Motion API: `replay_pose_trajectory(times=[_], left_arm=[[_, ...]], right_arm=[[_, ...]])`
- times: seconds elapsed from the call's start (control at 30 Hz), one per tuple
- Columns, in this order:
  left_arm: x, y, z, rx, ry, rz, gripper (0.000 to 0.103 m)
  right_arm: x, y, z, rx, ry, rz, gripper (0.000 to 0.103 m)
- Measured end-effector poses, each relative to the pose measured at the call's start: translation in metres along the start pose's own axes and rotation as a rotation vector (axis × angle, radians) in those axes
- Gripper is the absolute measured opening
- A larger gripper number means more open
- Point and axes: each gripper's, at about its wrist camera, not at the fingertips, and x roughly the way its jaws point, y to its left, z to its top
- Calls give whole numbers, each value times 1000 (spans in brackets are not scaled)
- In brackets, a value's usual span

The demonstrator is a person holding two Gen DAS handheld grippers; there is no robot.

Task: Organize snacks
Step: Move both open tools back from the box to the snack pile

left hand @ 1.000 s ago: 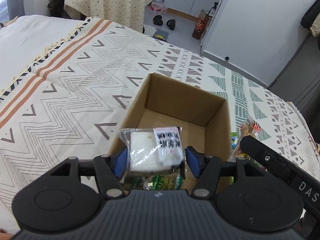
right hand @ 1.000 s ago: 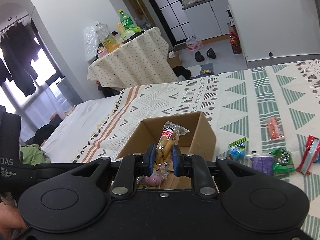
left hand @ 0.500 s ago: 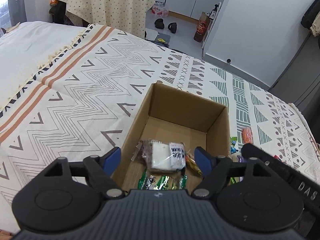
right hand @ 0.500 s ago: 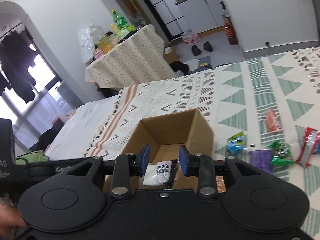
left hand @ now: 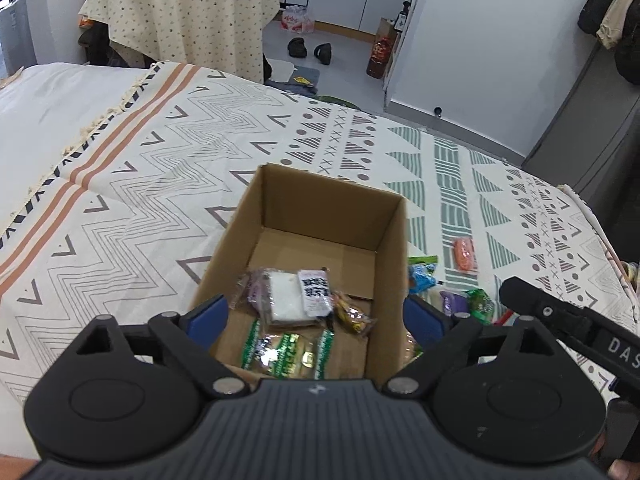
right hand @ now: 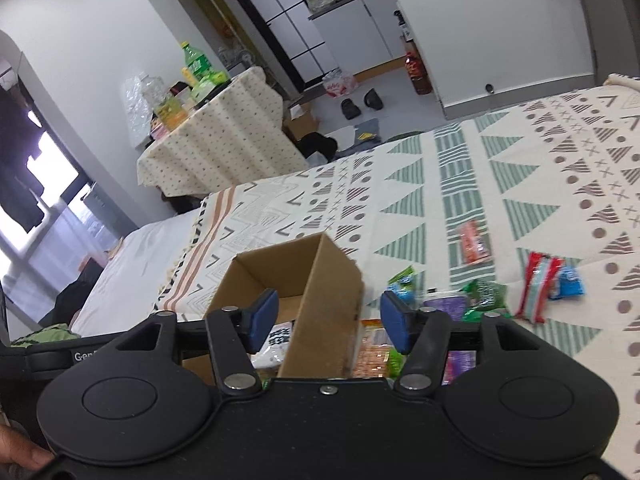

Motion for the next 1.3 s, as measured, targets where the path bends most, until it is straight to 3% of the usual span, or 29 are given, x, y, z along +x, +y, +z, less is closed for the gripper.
replay_pose_trajectory(times=[0.53, 1.3], left_arm=[[-14, -62, -16, 79, -25, -23, 98], [15, -131, -42, 101, -18, -50, 96]], right_arm=[[-44, -46, 1, 47, -62, -31, 74], [-50, -131, -8, 207, -48, -50, 70]])
